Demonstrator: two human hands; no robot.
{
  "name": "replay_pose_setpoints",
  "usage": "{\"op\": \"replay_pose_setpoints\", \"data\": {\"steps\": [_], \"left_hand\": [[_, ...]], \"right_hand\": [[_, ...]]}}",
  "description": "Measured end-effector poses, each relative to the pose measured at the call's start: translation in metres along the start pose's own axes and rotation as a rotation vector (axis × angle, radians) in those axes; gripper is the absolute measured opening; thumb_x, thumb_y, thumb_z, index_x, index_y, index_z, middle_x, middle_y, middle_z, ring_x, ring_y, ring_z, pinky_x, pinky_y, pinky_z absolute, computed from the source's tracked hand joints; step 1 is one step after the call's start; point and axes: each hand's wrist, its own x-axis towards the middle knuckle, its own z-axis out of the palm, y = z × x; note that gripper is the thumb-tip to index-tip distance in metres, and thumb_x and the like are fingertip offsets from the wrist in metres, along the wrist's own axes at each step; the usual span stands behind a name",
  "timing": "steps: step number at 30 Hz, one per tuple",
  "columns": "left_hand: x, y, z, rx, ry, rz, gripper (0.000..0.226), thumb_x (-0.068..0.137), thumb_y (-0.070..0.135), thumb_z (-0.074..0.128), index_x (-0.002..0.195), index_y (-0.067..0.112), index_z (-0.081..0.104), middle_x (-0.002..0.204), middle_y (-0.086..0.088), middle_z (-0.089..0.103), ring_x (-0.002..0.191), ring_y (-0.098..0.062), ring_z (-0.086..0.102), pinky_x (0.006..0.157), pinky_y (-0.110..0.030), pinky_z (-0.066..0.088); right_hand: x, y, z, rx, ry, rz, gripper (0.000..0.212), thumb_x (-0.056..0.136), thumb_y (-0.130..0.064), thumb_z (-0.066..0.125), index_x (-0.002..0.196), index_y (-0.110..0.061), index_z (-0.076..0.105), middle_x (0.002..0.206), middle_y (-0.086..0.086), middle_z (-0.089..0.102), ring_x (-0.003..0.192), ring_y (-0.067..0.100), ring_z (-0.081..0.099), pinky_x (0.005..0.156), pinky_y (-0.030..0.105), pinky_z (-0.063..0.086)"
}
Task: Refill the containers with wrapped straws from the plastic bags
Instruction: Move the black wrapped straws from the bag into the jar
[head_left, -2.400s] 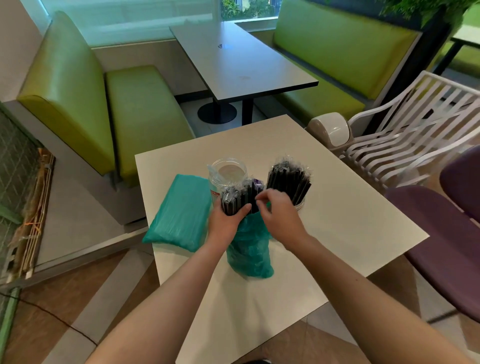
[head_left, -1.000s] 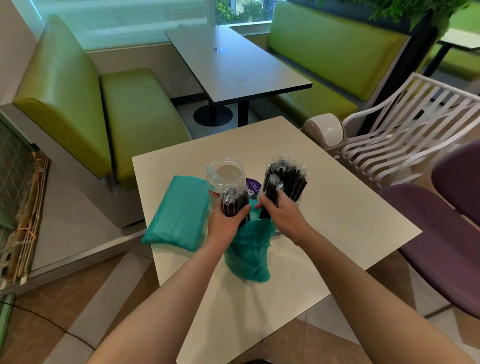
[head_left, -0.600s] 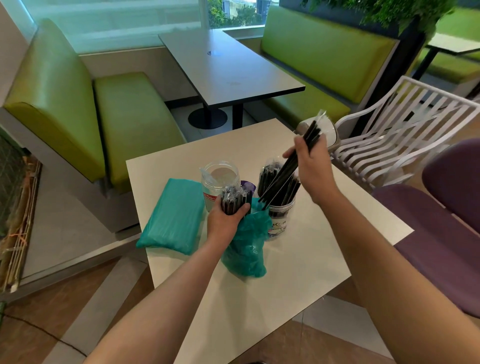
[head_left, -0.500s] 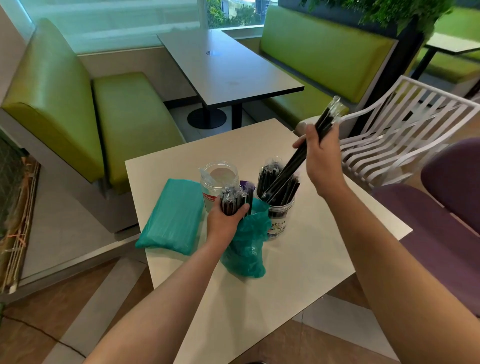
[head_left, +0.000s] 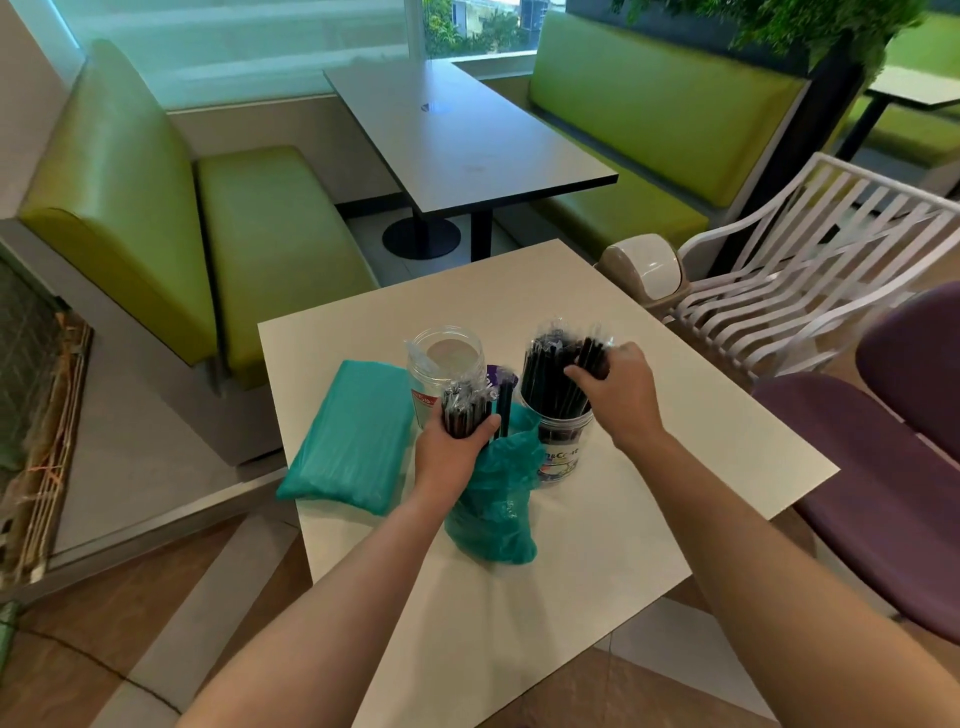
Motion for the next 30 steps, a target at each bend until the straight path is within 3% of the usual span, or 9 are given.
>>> {"op": "replay_pose_setpoints", "data": {"steps": [3, 8, 14, 19, 25, 28, 30], "left_hand": [[0.0, 0.0, 0.0, 0.002, 0.003, -0.005, 0.063, 0.077, 0.038, 0.081, 0.131, 0.022, 0.053, 0.12, 0.004, 0.063, 0.116, -0.019, 0.057, 0.101, -0.035, 0.047], [-0.001, 0.002, 0.0, 0.011, -0.003, -0.009, 0.063, 0.078, 0.038, 0.08, 0.132, 0.021, 0.051, 0.123, 0.003, 0.061, 0.117, -0.018, 0.055, 0.1, -0.032, 0.045], [-0.001, 0.002, -0.001, 0.007, -0.005, -0.013, 0.064, 0.078, 0.037, 0.08, 0.133, 0.021, 0.051, 0.124, 0.002, 0.061, 0.115, -0.016, 0.055, 0.1, -0.031, 0.044], [0.0, 0.002, -0.002, -0.029, -0.012, -0.011, 0.057, 0.079, 0.033, 0.08, 0.128, 0.023, 0.053, 0.11, 0.01, 0.06, 0.107, -0.011, 0.055, 0.093, -0.026, 0.043], [0.0, 0.001, -0.002, -0.042, -0.024, -0.017, 0.058, 0.079, 0.032, 0.08, 0.129, 0.022, 0.052, 0.109, 0.011, 0.058, 0.104, -0.009, 0.053, 0.092, -0.025, 0.043], [0.0, 0.0, -0.002, -0.04, -0.027, -0.016, 0.06, 0.078, 0.034, 0.08, 0.13, 0.022, 0.052, 0.111, 0.01, 0.058, 0.106, -0.01, 0.053, 0.094, -0.027, 0.043], [-0.001, 0.0, -0.001, -0.038, -0.03, -0.018, 0.06, 0.079, 0.034, 0.08, 0.131, 0.023, 0.051, 0.111, 0.011, 0.057, 0.106, -0.01, 0.051, 0.094, -0.027, 0.042]], "right_hand": [[-0.005, 0.012, 0.014, -0.042, -0.018, 0.062, 0.036, 0.084, -0.03, 0.073, 0.1, 0.002, 0.065, 0.103, 0.015, 0.056, 0.079, 0.017, 0.048, 0.07, 0.023, 0.035], [-0.01, 0.014, 0.024, 0.099, 0.038, 0.116, 0.043, 0.081, -0.017, 0.076, 0.116, -0.005, 0.054, 0.114, 0.01, 0.057, 0.1, 0.025, 0.057, 0.085, 0.034, 0.047], [-0.013, 0.01, 0.028, 0.089, 0.033, 0.14, 0.047, 0.085, -0.01, 0.071, 0.127, -0.008, 0.049, 0.125, 0.01, 0.049, 0.106, 0.024, 0.055, 0.087, 0.028, 0.04], [-0.013, 0.009, 0.026, 0.233, 0.058, 0.195, 0.05, 0.079, -0.006, 0.076, 0.118, -0.007, 0.044, 0.12, 0.007, 0.047, 0.096, 0.015, 0.045, 0.083, 0.025, 0.038], [-0.018, 0.012, 0.028, 0.405, 0.103, 0.263, 0.061, 0.073, 0.001, 0.078, 0.12, -0.011, 0.041, 0.111, 0.01, 0.054, 0.094, 0.019, 0.058, 0.068, 0.014, 0.043], [-0.026, 0.011, 0.027, 0.438, 0.131, 0.286, 0.073, 0.073, -0.003, 0.08, 0.132, -0.01, 0.038, 0.117, 0.004, 0.048, 0.1, 0.018, 0.055, 0.081, 0.023, 0.047], [-0.036, 0.007, 0.027, 0.412, 0.172, 0.285, 0.077, 0.074, -0.007, 0.081, 0.136, -0.01, 0.036, 0.121, 0.0, 0.038, 0.1, 0.011, 0.047, 0.082, 0.019, 0.042]]}}
